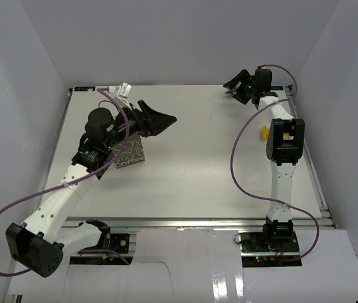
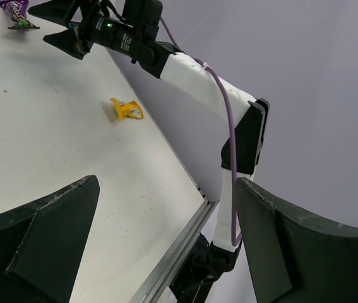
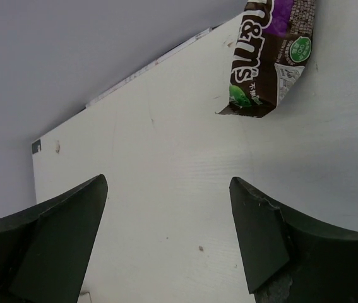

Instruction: Place the snacks into the paper bag

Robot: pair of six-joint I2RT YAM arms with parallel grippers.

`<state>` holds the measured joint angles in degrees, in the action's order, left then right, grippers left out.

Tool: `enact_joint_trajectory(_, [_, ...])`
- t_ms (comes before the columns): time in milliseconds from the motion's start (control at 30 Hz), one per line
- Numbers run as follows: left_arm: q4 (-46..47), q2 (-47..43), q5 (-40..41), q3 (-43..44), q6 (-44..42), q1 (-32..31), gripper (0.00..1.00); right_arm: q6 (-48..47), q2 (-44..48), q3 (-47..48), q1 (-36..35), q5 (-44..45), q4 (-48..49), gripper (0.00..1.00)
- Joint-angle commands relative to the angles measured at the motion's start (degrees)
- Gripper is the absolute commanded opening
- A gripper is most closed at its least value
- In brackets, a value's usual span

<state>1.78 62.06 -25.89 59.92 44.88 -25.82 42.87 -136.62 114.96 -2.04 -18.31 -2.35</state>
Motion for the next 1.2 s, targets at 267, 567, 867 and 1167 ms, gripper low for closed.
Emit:
enact_joint_trajectory(267, [0.5,1.57,2.69,2.83,0.47,-1.69,0.98,10.74,-6.03,5.54,-0.33,4.94,3.75,0.78])
enact_joint_trajectory(567, [-0.2,2.8,3.47,3.98,0.73,-2.83,0.98,12.32,-11.73,9.4,-0.59,13.01,9.02,0.72])
enact_joint_trajectory(867, [-4.33,2.71,5.23,6.7,-0.76,-3.18,0.98,13.03,-15.08,10.2,-0.42,17.95,12.45,0.51])
enact_joint_trajectory(1167, [-4.33,2.01,5.5,6.17,-0.76,-3.97,0.98,9.17,-10.35,3.44,1.16,10.34,20.7,0.08])
